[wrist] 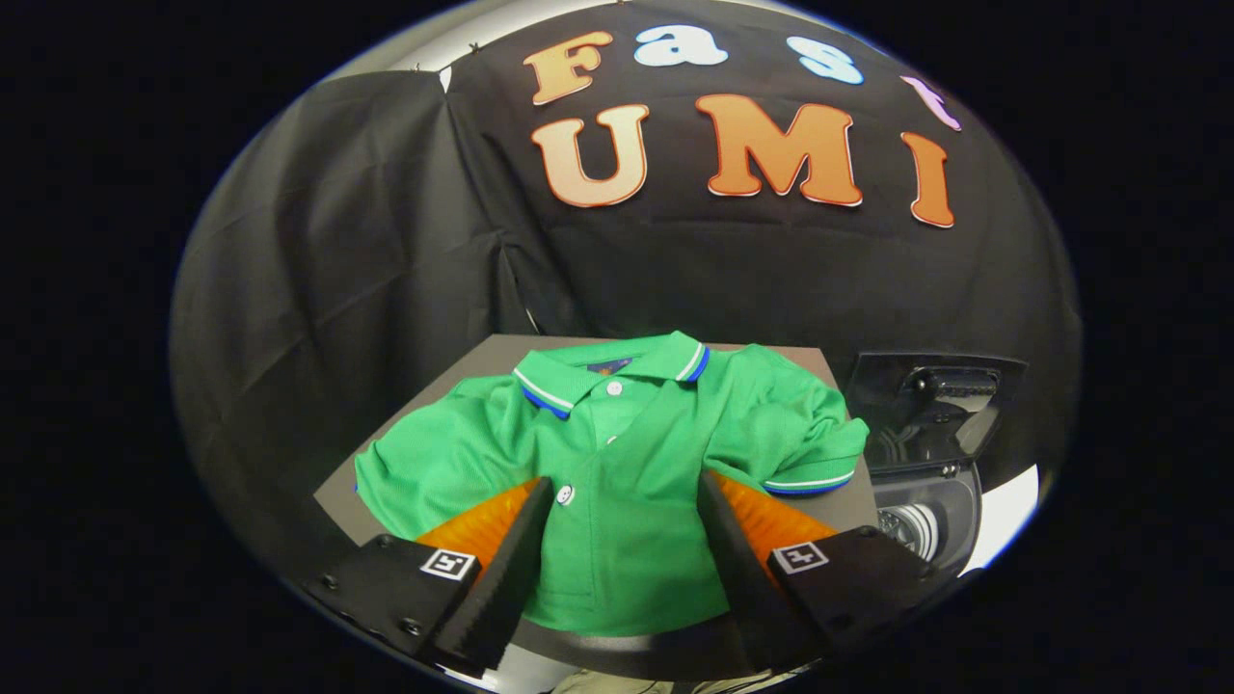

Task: Put the clothes into the washing machine and then close the washing machine lid.

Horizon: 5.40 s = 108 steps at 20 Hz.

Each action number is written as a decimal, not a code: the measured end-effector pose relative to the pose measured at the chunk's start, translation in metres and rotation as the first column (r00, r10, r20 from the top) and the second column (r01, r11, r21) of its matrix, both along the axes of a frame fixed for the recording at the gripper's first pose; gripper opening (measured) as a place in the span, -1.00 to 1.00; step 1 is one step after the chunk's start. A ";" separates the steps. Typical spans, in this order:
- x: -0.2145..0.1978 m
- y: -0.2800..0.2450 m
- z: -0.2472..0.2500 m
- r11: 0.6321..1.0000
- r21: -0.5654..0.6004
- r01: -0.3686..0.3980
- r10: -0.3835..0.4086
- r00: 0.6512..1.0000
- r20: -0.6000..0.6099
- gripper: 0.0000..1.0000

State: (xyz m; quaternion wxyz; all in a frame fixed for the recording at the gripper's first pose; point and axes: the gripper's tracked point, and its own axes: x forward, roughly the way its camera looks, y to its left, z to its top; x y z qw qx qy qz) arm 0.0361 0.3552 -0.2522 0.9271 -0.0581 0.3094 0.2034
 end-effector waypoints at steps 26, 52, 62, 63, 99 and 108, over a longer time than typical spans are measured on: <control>0.041 -0.089 0.127 0.994 -0.040 0.103 -0.084 0.938 0.337 -0.79; 0.068 -0.359 0.112 0.889 -0.067 0.454 -0.405 0.845 0.349 -0.79; 0.062 -0.396 0.035 0.874 -0.095 0.476 -0.442 0.862 0.247 -0.79; 0.061 -0.399 0.030 0.874 -0.095 0.477 -0.446 0.864 0.236 -0.79; 0.070 -0.437 -0.201 0.814 -0.218 0.539 -0.575 0.801 -0.165 -0.66; 0.069 -0.451 -0.155 0.798 -0.241 0.552 -0.584 0.807 -0.085 0.29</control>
